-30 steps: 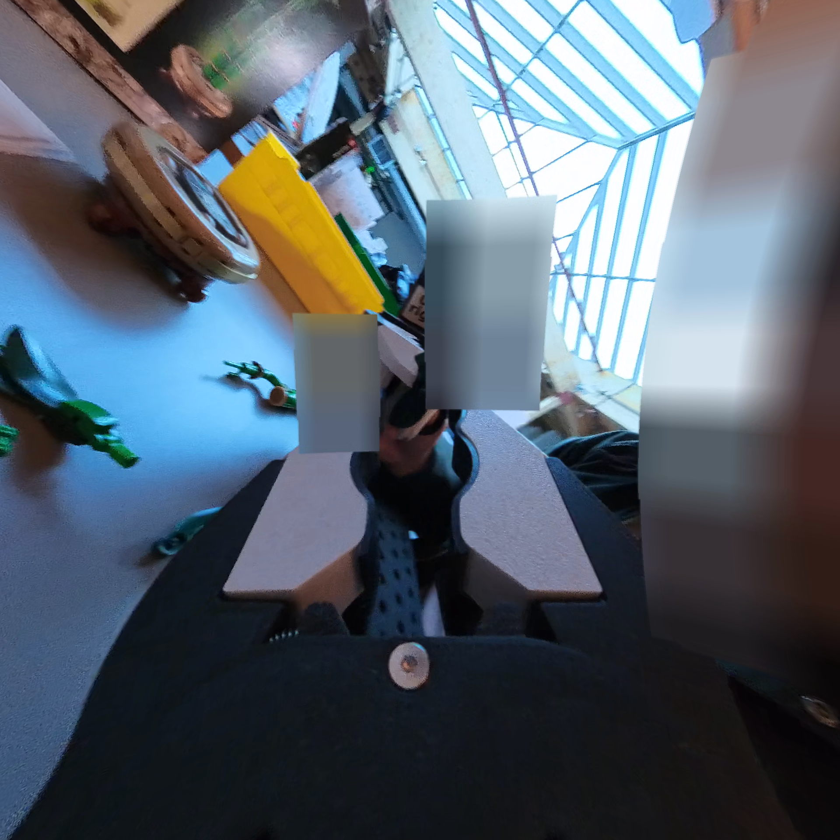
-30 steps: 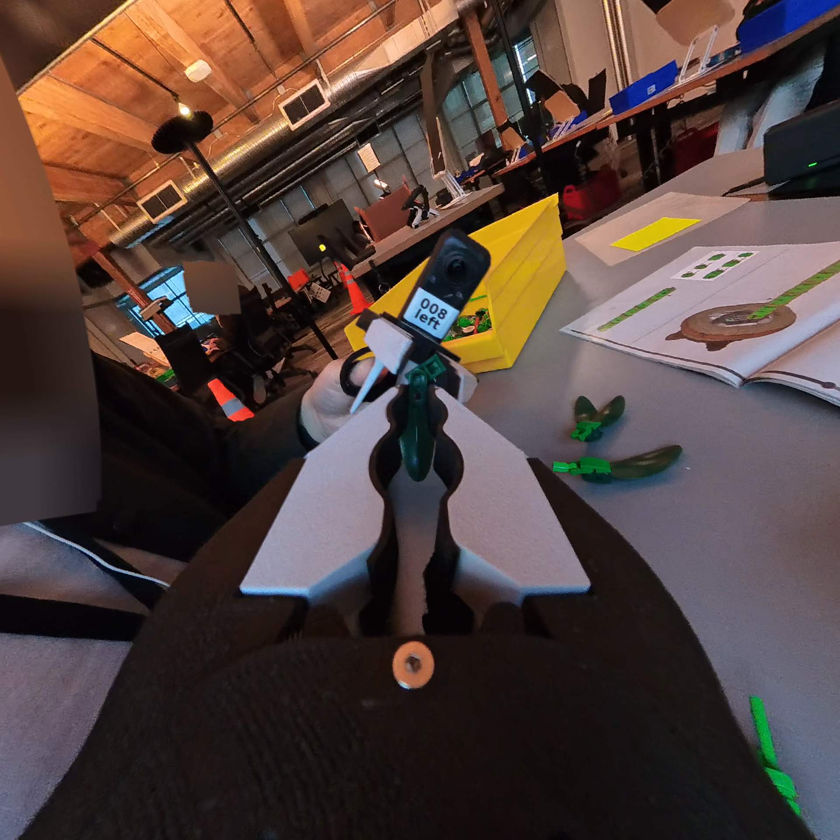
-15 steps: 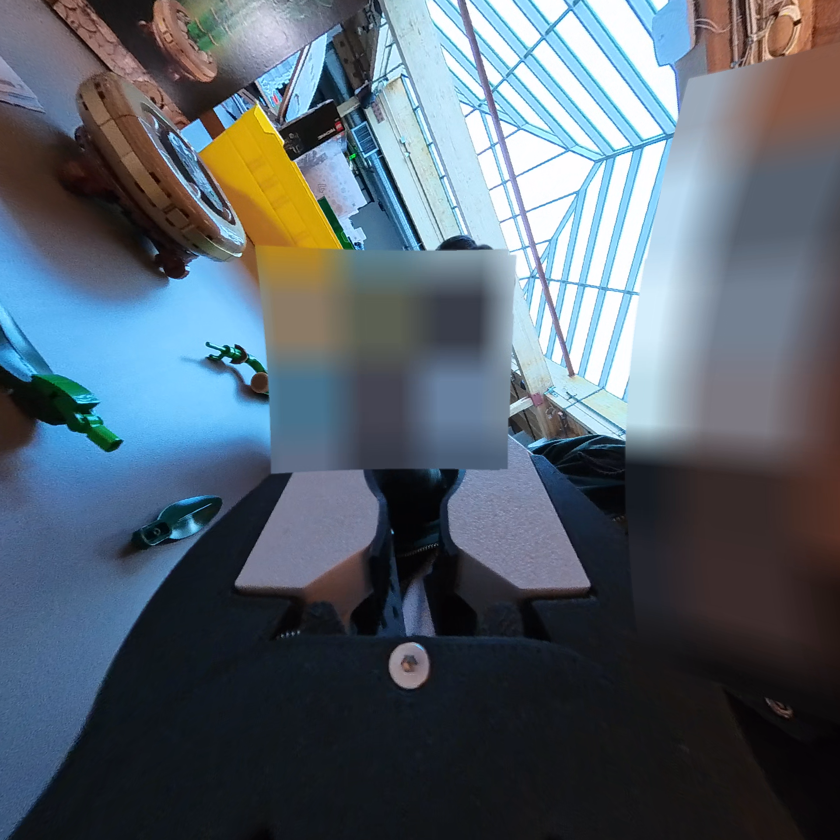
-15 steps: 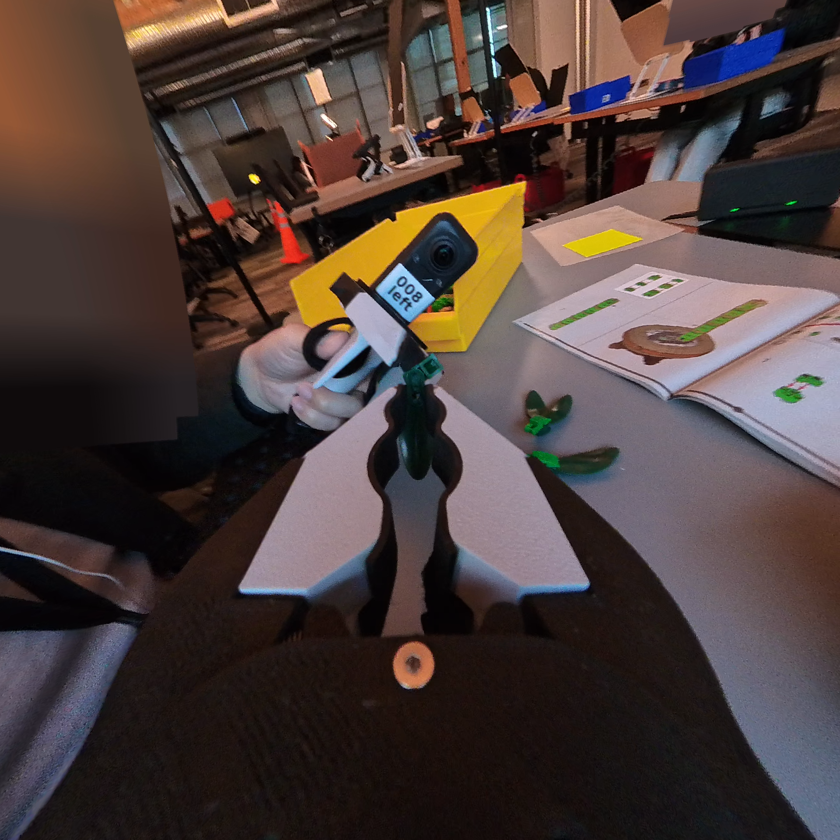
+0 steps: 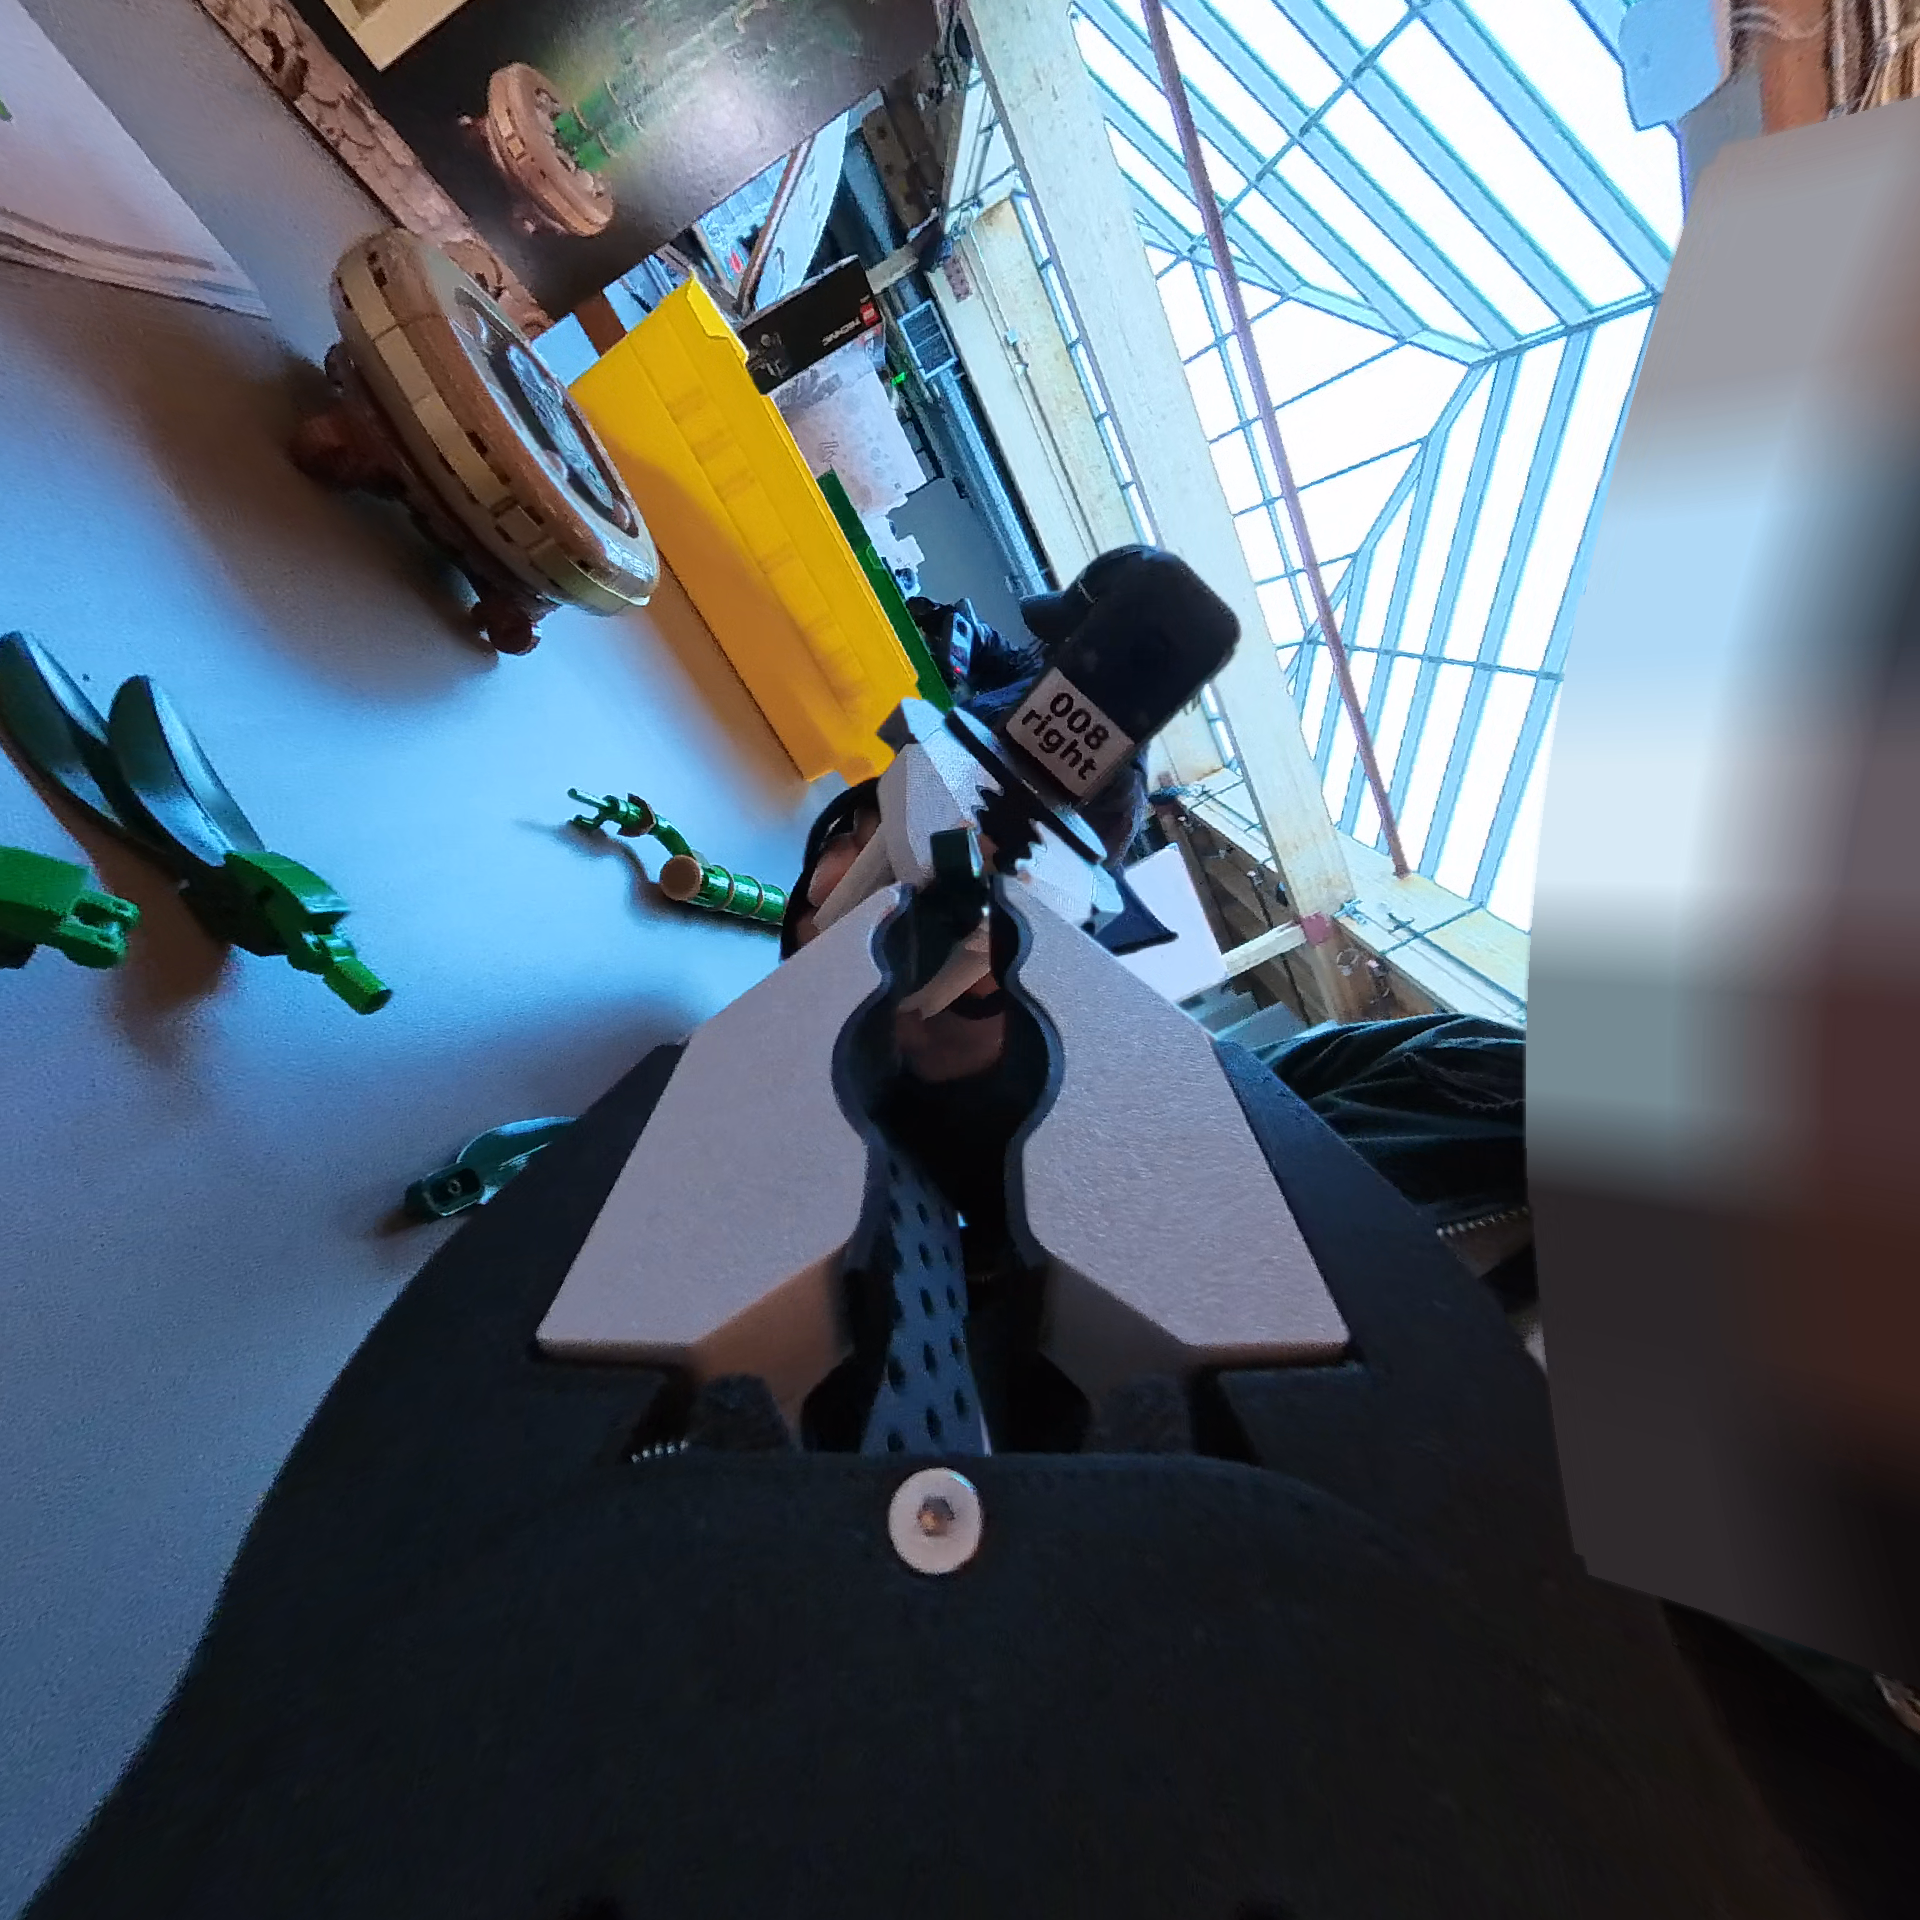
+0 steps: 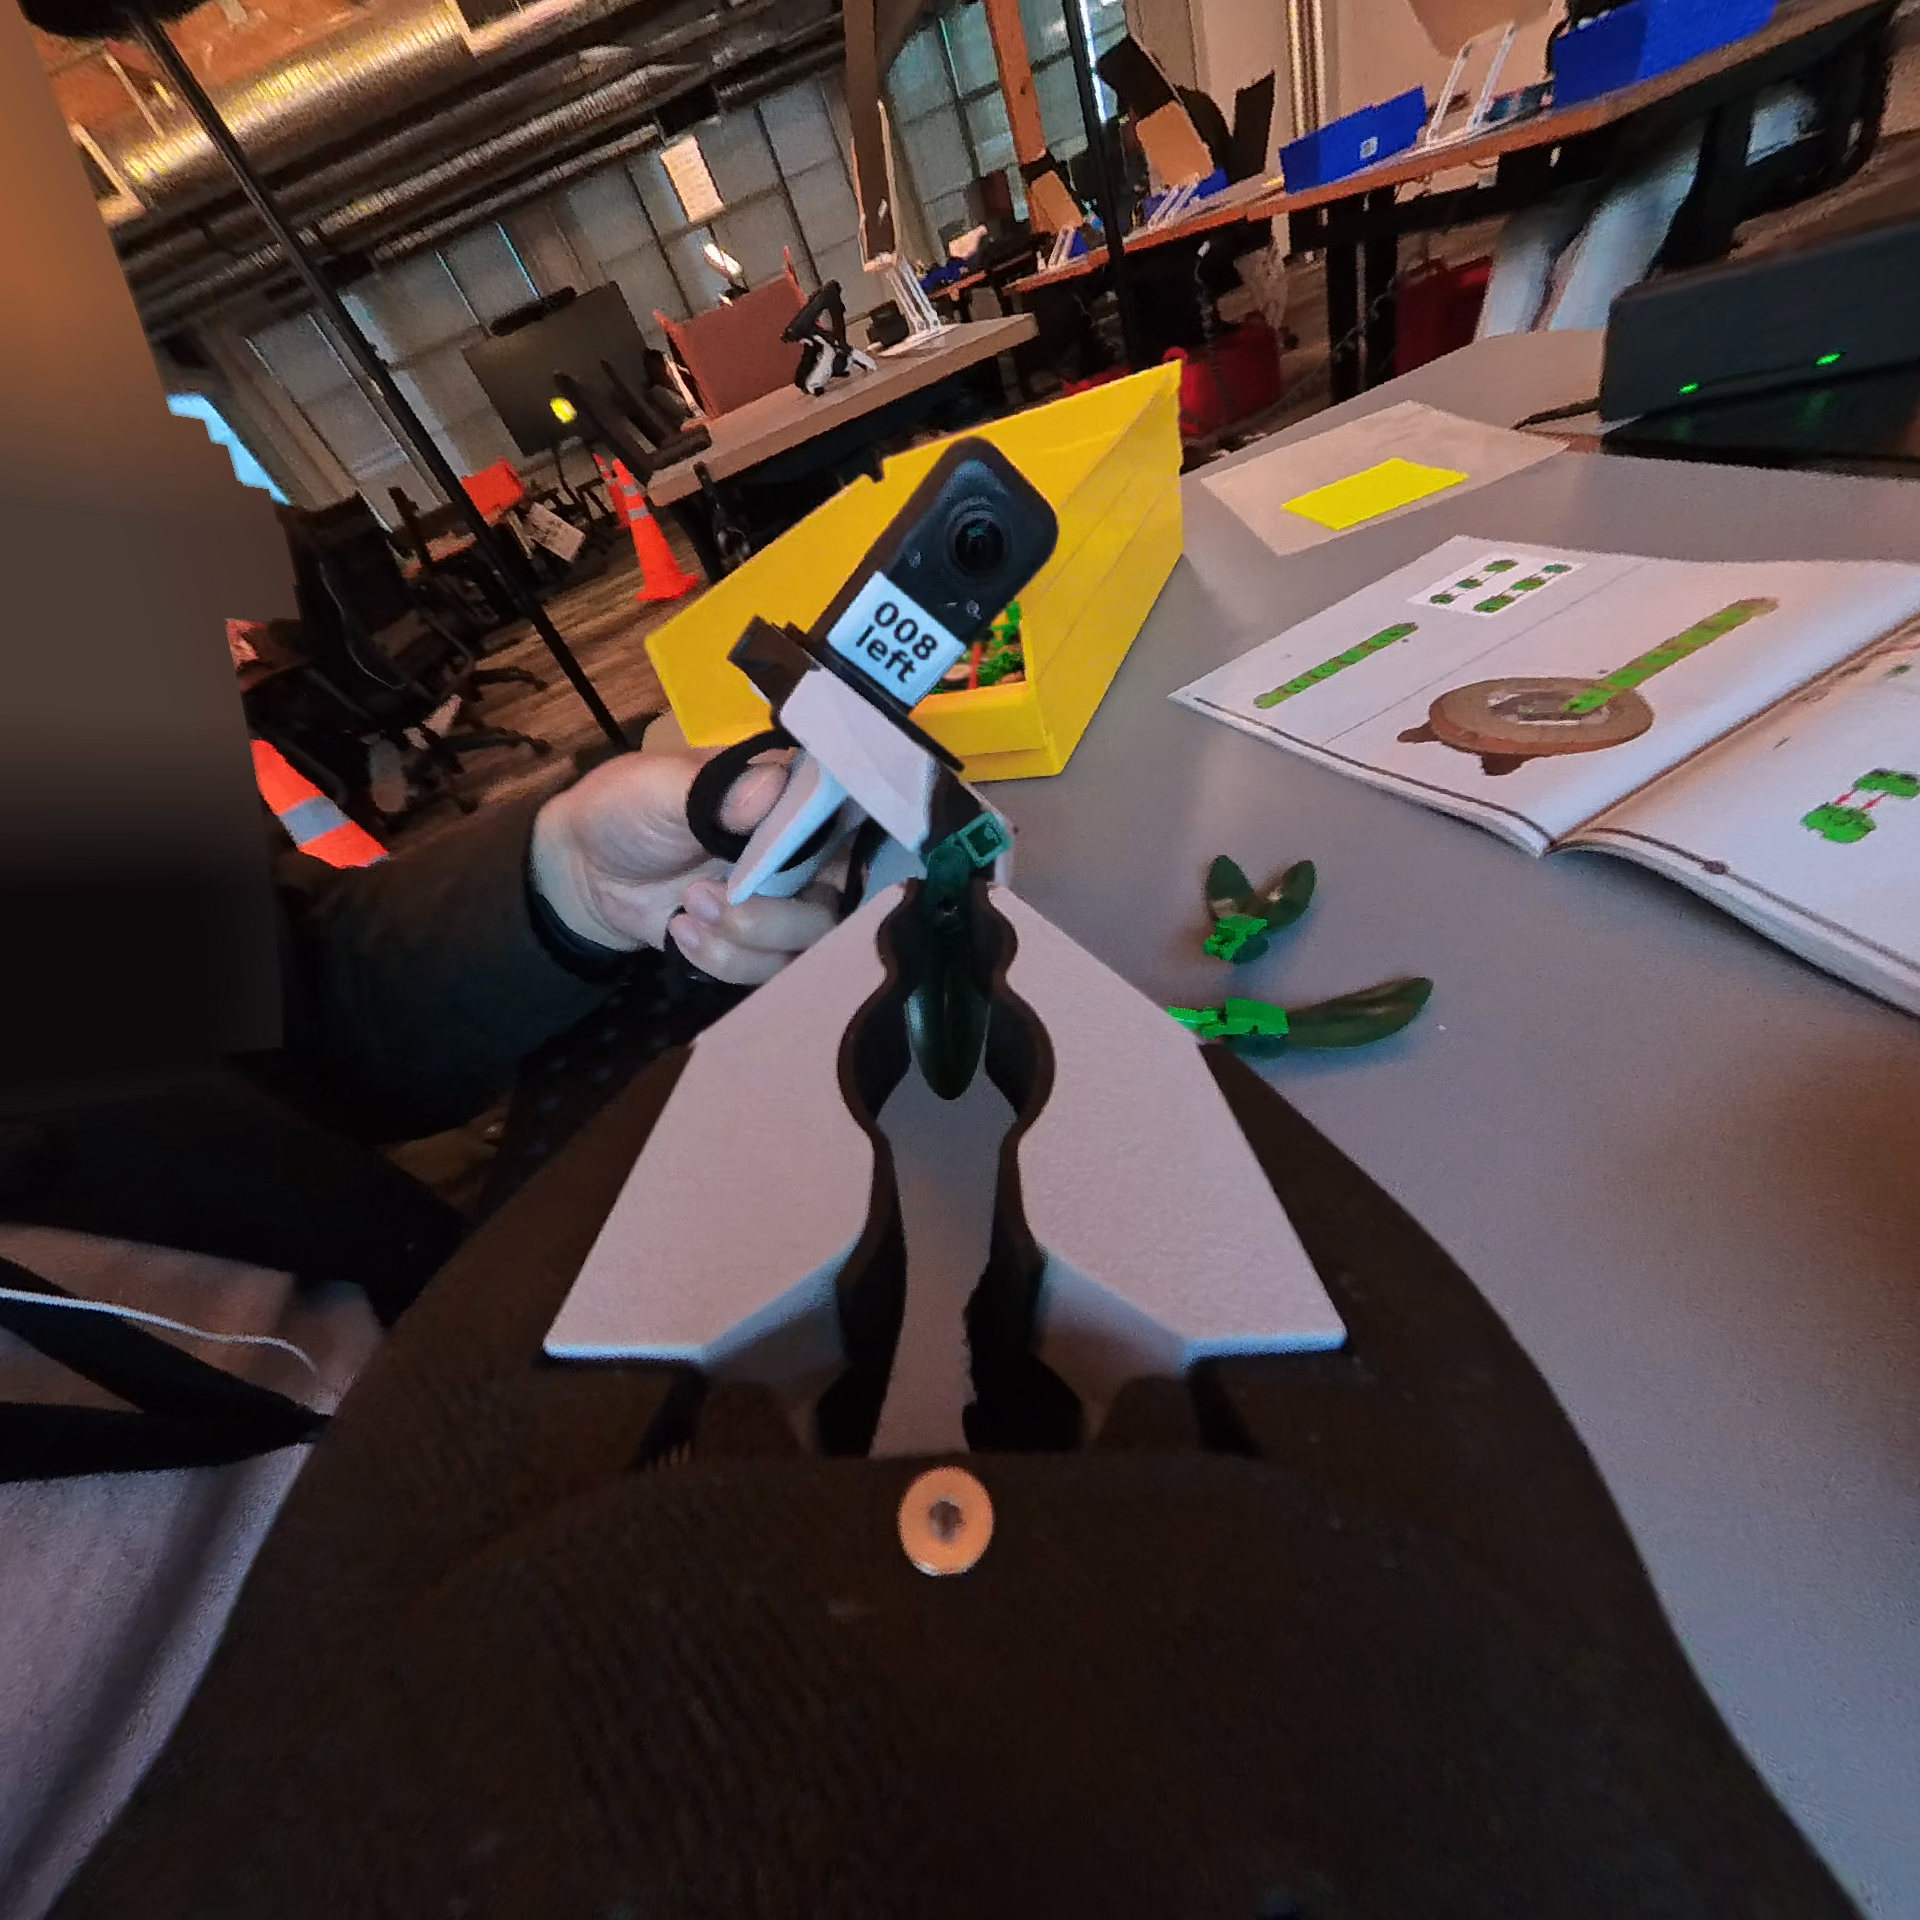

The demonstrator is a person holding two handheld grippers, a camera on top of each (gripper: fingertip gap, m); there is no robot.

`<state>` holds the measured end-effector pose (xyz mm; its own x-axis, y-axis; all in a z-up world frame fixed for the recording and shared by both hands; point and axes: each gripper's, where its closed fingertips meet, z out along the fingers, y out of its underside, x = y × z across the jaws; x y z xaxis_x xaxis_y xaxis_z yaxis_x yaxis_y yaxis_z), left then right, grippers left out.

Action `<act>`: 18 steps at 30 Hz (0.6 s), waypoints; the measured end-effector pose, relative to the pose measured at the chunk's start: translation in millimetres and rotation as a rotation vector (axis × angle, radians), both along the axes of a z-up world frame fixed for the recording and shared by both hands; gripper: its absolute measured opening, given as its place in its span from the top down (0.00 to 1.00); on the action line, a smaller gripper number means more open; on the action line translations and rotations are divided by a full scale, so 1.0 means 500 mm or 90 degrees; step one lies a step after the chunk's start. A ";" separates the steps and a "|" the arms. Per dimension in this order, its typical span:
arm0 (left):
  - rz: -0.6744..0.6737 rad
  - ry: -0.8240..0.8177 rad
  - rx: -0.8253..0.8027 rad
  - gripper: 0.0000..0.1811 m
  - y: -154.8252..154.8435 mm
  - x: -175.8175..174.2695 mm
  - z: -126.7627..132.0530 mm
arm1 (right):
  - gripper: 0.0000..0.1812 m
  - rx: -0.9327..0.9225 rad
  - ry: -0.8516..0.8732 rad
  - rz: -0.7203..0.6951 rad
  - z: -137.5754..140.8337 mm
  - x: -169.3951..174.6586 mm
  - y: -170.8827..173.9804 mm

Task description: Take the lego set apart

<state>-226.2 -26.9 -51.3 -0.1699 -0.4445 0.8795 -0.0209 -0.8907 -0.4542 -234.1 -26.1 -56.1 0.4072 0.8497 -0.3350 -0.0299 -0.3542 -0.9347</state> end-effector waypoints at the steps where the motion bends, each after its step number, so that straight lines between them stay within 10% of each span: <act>1: 0.000 -0.002 0.005 0.94 -0.001 0.000 0.002 | 0.96 -0.014 0.018 0.006 0.004 0.000 -0.001; 18: -0.043 -0.019 0.097 0.97 -0.033 -0.009 0.031 | 0.97 -0.120 0.128 0.095 0.029 -0.007 -0.029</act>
<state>-230.9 -43.1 -36.1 -0.2289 -0.5596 0.7965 -0.0626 -0.8081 -0.5858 -237.6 -40.6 -41.8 0.1926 0.8107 -0.5529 -0.1415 -0.5346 -0.8332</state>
